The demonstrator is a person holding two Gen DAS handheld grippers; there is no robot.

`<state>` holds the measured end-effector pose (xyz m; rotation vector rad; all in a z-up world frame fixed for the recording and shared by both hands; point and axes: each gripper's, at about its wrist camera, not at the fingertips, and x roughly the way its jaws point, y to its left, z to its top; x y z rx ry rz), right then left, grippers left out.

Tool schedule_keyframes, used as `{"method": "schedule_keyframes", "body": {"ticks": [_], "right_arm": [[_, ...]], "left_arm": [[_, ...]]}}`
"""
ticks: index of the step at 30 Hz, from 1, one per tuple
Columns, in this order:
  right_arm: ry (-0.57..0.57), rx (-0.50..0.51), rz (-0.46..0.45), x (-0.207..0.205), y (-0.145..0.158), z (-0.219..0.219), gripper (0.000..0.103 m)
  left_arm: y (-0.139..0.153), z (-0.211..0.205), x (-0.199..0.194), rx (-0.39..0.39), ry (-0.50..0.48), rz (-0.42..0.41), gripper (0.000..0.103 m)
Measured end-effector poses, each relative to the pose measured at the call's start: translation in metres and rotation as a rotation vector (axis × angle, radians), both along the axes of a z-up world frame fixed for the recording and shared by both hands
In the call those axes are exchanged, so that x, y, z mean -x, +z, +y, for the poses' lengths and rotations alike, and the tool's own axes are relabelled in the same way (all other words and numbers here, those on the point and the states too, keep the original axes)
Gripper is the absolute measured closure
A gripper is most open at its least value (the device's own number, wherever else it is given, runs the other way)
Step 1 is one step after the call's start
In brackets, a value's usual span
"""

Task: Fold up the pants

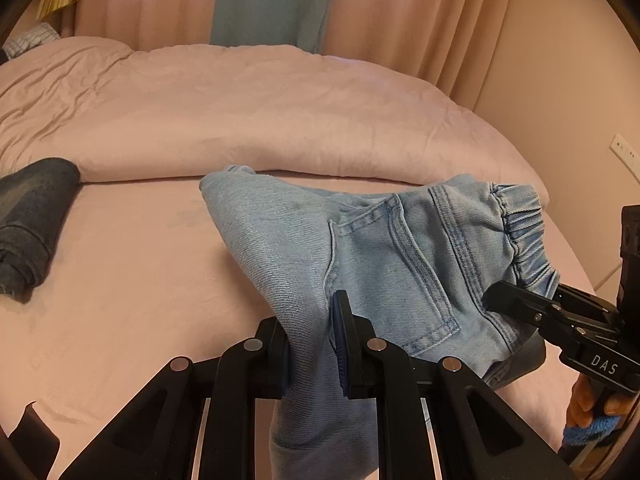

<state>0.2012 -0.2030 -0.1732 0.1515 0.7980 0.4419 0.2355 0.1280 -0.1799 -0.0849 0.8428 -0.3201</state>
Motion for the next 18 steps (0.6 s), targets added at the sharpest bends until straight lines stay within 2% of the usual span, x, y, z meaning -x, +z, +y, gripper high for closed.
{"method": "schedule_keyframes", "body": {"ticks": [18], "right_arm": [[-0.029,-0.015,0.069,-0.025,-0.028,-0.008,0.073]], "left_arm": [[-0.027,-0.015,-0.020,-0.028,-0.003,0.058,0.088]]}}
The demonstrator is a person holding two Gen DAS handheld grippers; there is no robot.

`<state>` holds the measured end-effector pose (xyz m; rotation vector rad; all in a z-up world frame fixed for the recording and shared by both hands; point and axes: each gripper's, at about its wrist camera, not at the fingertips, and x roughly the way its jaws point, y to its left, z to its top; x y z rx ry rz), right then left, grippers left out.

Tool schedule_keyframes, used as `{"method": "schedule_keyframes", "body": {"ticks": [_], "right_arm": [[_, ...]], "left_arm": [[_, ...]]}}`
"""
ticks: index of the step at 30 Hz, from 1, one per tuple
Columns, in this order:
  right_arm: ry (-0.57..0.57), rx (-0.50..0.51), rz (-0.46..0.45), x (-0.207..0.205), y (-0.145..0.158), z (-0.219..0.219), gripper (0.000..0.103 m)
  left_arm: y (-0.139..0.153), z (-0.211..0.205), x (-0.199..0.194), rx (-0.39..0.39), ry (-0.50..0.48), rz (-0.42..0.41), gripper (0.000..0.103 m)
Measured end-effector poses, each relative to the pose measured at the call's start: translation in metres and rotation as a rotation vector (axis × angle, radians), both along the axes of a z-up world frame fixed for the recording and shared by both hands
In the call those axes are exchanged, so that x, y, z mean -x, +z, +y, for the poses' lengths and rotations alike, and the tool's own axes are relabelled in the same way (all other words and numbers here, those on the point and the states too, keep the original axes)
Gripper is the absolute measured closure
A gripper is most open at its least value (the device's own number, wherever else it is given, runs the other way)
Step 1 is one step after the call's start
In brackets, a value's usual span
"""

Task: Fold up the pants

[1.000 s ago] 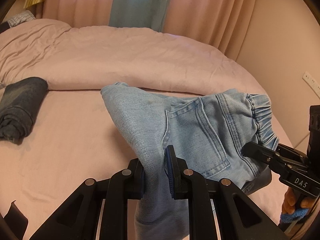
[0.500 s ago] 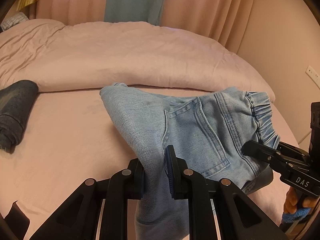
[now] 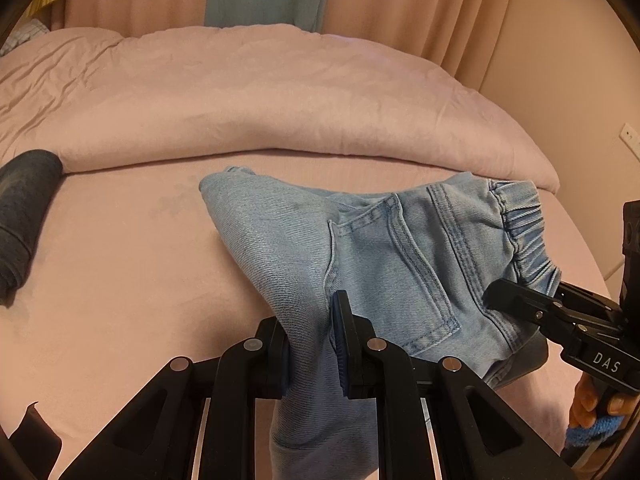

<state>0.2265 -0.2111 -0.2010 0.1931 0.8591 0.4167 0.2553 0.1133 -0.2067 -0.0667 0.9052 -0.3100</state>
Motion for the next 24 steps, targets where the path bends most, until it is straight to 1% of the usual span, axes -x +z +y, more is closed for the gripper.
{"method": "schedule_keyframes", "body": {"ticks": [12,22,24], "right_arm": [[-0.009,-0.001,0.060,-0.014,-0.020,0.004,0.073],[-0.008,0.010,0.095,-0.023,-0.032,0.007,0.073],[-0.017,0.014,0.119,-0.026,-0.036,0.007,0.073]], "left_arm": [[-0.022,-0.008,-0.011,-0.023,-0.006,0.052,0.088],[-0.033,-0.005,-0.014,-0.045,0.001,0.070,0.088],[-0.035,-0.004,-0.014,-0.050,0.005,0.074,0.088]]}}
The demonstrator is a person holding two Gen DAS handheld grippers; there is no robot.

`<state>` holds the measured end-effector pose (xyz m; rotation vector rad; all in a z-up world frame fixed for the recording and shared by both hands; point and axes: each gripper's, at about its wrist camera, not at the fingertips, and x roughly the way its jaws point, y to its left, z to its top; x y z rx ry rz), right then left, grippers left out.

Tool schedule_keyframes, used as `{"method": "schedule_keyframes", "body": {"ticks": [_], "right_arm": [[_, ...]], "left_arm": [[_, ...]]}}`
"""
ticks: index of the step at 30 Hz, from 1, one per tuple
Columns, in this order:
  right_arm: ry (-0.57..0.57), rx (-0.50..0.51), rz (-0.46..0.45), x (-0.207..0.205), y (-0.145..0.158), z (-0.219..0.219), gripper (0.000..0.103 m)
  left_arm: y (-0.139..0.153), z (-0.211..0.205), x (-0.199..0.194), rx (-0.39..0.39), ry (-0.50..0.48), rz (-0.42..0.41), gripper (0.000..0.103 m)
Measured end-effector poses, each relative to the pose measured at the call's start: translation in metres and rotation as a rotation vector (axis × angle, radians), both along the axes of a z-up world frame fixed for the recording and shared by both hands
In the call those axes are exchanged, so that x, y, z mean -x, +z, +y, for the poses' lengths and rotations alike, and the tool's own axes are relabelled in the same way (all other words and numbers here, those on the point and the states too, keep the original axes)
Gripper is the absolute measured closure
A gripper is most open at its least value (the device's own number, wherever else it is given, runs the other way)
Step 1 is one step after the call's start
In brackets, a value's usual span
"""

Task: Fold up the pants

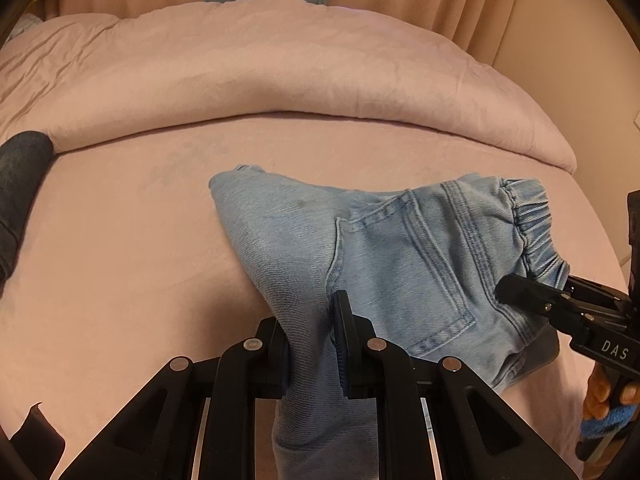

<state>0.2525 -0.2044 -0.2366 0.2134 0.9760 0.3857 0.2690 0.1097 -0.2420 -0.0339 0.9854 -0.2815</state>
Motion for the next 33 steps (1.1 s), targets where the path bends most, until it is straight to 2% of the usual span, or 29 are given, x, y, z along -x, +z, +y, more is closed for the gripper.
{"method": "schedule_keyframes", "body": {"ticks": [10,16,18,19,21,26,30,33], "right_arm": [[-0.044,-0.002,0.054,-0.006,-0.017,-0.001,0.068],[-0.056,-0.001,0.068,-0.007,-0.025,-0.006,0.059],[-0.065,0.005,0.073,-0.008,-0.027,-0.009,0.057],[-0.070,0.013,0.072,-0.008,-0.027,-0.010,0.053],[-0.087,0.054,0.057,-0.005,-0.024,-0.011,0.047],[-0.122,0.159,-0.081,0.011,0.008,-0.013,0.047],[-0.094,0.157,-0.171,0.019,0.030,-0.011,0.047],[-0.056,0.142,-0.185,0.018,0.034,-0.006,0.053]], "left_arm": [[-0.007,-0.001,-0.004,-0.023,0.013,0.014,0.087],[-0.012,0.000,-0.004,-0.034,0.020,0.016,0.083],[-0.012,-0.001,-0.004,-0.042,0.025,0.014,0.077],[-0.011,-0.001,-0.003,-0.048,0.031,0.010,0.076],[-0.007,-0.001,0.001,-0.058,0.035,-0.003,0.074],[0.005,-0.002,0.017,-0.114,0.041,-0.073,0.074],[0.010,0.000,0.023,-0.099,0.058,-0.093,0.074],[0.016,-0.001,0.025,-0.098,0.065,-0.118,0.073]]}}
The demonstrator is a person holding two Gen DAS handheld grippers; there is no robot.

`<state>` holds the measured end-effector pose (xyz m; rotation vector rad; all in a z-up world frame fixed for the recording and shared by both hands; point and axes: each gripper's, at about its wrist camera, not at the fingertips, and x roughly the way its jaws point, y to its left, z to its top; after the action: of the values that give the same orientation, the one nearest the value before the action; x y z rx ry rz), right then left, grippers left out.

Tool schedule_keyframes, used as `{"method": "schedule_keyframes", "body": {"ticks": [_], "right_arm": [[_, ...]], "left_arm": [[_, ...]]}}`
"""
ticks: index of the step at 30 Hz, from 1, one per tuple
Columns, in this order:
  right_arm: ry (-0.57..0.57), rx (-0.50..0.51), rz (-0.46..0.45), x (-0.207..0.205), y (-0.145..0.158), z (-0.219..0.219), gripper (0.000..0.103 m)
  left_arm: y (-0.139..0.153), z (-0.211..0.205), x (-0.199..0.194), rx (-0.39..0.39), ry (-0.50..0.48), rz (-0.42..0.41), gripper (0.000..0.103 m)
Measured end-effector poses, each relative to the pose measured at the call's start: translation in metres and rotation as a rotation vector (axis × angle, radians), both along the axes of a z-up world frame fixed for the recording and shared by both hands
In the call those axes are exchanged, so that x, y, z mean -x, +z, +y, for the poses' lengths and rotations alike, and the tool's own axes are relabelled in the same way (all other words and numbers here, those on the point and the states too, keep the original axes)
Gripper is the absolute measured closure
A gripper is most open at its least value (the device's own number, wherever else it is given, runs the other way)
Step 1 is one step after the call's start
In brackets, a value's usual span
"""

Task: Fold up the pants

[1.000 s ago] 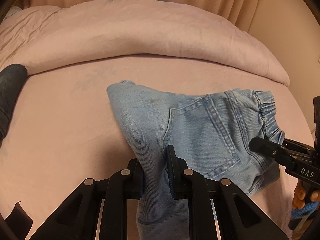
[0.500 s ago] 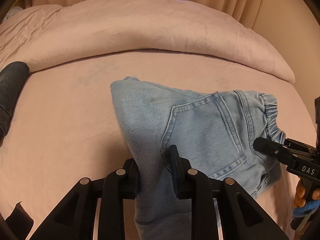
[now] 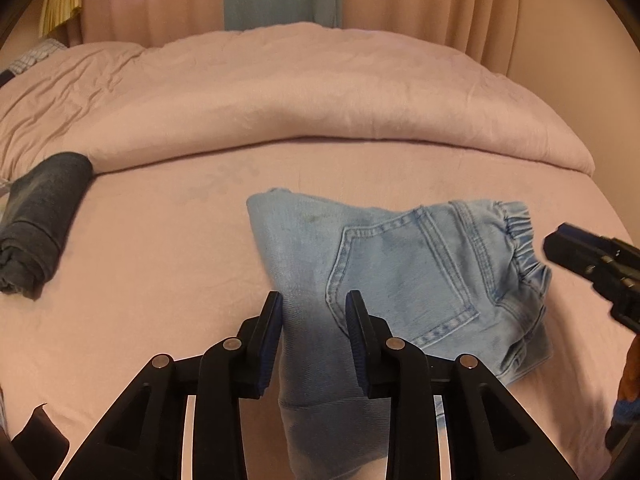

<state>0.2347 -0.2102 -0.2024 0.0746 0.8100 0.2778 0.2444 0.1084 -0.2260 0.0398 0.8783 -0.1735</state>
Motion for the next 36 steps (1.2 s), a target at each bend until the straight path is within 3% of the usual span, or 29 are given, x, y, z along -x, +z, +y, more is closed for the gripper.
{"method": "schedule_keyframes", "body": {"ticks": [5,8,18,21,25,28,31,36], "right_arm": [[0.048,0.030,0.028,-0.002,-0.009,0.014,0.071],[0.059,0.056,0.068,-0.002,-0.019,0.020,0.075],[0.064,0.085,0.138,-0.003,-0.043,0.011,0.075],[0.070,0.079,0.135,-0.002,-0.044,0.012,0.075],[0.067,0.067,0.144,-0.003,-0.047,0.010,0.075],[0.058,0.048,0.132,0.001,-0.040,0.007,0.075],[0.054,0.030,0.093,0.011,-0.032,0.004,0.075],[0.064,0.070,0.119,0.018,-0.044,0.003,0.073]], "left_arm": [[0.007,-0.003,0.004,0.003,-0.013,-0.046,0.073],[0.010,-0.007,0.003,0.013,-0.033,-0.067,0.073],[-0.039,-0.012,-0.024,-0.025,-0.033,0.097,0.073],[-0.041,-0.012,-0.027,-0.020,-0.045,0.103,0.071],[-0.032,-0.002,-0.033,0.047,-0.028,0.094,0.070],[-0.024,0.002,-0.032,0.022,-0.003,0.044,0.070],[-0.028,0.007,-0.029,0.023,0.018,0.064,0.070],[-0.028,0.009,-0.001,0.016,-0.002,0.056,0.070]]}}
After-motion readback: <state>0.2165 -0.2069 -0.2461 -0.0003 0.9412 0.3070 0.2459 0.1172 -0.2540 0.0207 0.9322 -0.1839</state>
